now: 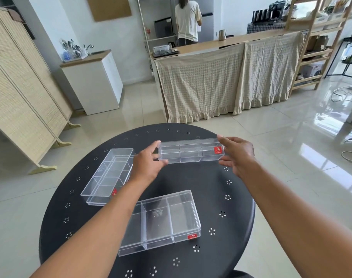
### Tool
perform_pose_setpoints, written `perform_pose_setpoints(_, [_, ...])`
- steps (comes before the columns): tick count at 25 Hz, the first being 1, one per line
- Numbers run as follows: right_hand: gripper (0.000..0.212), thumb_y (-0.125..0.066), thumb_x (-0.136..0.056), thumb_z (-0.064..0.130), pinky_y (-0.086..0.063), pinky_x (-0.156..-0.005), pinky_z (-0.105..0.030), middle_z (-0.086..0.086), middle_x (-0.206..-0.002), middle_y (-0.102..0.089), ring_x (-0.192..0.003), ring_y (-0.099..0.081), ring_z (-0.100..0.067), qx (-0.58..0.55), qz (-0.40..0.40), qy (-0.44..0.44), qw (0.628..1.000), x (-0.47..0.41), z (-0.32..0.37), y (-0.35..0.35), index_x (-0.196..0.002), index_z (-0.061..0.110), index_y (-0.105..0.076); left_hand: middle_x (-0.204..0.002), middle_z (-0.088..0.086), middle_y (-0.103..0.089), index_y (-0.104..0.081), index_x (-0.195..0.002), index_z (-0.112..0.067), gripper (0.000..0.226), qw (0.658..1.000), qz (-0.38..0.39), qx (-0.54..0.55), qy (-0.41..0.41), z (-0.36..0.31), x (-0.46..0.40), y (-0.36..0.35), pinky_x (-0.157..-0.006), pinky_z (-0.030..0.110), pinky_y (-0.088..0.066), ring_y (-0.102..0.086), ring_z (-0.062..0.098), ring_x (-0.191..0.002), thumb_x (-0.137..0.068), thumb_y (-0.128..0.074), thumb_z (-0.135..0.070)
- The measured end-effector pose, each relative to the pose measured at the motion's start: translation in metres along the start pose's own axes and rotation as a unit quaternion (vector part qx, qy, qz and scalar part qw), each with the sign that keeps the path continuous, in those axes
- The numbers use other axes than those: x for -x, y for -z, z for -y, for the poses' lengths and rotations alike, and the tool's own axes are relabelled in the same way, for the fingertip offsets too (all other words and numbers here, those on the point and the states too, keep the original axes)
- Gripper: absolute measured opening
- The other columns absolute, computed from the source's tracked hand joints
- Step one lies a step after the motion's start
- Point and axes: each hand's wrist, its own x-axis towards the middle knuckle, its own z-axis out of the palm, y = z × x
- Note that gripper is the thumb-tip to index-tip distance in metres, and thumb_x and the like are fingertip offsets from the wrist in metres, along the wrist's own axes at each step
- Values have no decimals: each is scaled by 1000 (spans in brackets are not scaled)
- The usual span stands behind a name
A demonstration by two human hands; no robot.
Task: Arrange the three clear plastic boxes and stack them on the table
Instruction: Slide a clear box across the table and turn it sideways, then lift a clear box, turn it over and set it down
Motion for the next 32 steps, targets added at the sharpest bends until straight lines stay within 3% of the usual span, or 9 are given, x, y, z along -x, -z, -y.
perform_pose_setpoints(5, [18, -85, -85, 26, -53, -65, -41, -13, -89, -69, -66, -57, -25, -2, -38, 22, 999, -1, -18, 1, -82, 19, -69, -114, 2, -74, -49, -151, -17, 73, 996, 48, 51, 62, 5, 5, -3, -97, 27, -50, -68, 19, -117, -80, -68, -14])
perform_pose_setpoints(11, [14, -77, -82, 32, -61, -85, -48, 3, -92, -77, -79, -73, -18, 120, -77, 45, 989, 4, -33, 7, -90, 24, -69, -77, -3, -64, -72, -90, -33, 13, 991, 45, 93, 87, 10, 5, -7, -91, 55, -61, -62, 21, -71, -78, -69, -38])
perform_pose_setpoints(14, [12, -71, -80, 26, -62, -82, -44, 4, -92, -76, -89, -73, -20, 190, -76, 49, 978, 15, -39, 13, -92, 24, -69, -89, 0, -82, -76, -81, -36, 17, 992, 43, 58, 100, 23, 8, -14, -91, 53, -62, -78, 31, -89, -65, -72, -38])
perform_pose_setpoints(17, [20, -67, -85, 21, -55, -78, -35, 1, -103, -77, -86, -68, -18, 248, -65, 67, 964, 24, -37, 13, -105, 20, -71, -115, 5, -77, -74, -111, -21, 47, 993, 52, 36, 100, 13, 22, -9, -98, 42, -58, -74, 25, -103, -67, -77, -39])
perform_pose_setpoints(21, [40, -62, -91, 22, -53, -98, -42, -13, -127, -71, -114, -64, -33, 334, -41, 160, 928, 48, -19, -13, -131, 18, -66, -102, 5, -67, -63, -90, -24, 7, 998, -8, -29, 55, 0, 38, 23, -89, 27, -45, -64, 17, -104, -86, -69, -23])
perform_pose_setpoints(23, [40, -64, -93, 26, -46, -105, -41, -10, -133, -71, -129, -59, -34, 342, -15, 214, 915, 63, -7, -35, -132, 20, -68, -115, 9, -76, -73, -116, -12, 31, 994, -88, -36, 52, 5, 42, 51, -97, 29, -49, -70, 23, -112, -88, -66, -21])
perform_pose_setpoints(27, [35, -68, -94, 27, -45, -106, -35, -3, -126, -76, -126, -64, -28, 368, 70, 270, 887, 83, -4, -106, -127, 15, -73, -109, 11, -76, -71, -114, -8, 32, 969, -211, -63, 111, 51, 60, 128, -92, 36, -53, -70, 32, -106, -86, -63, -21])
perform_pose_setpoints(30, [33, -70, -94, 24, -45, -97, -27, -6, -120, -77, -119, -67, -26, 396, 123, 260, 872, 83, -20, -158, -124, 9, -74, -120, 16, -71, -61, -122, -5, 55, 958, -175, -103, 202, 97, 73, 152, -89, 41, -58, -70, 36, -106, -86, -65, -46])
perform_pose_setpoints(32, [34, -72, -94, 26, -47, -97, -28, -7, -119, -77, -118, -67, -27, 422, 139, 245, 862, 75, -33, -186, -123, 8, -74, -105, 16, -74, -57, -111, -2, 67, 958, -117, -34, 261, 116, 80, 150, -63, 45, -65, -77, 29, -74, -82, -64, -62])
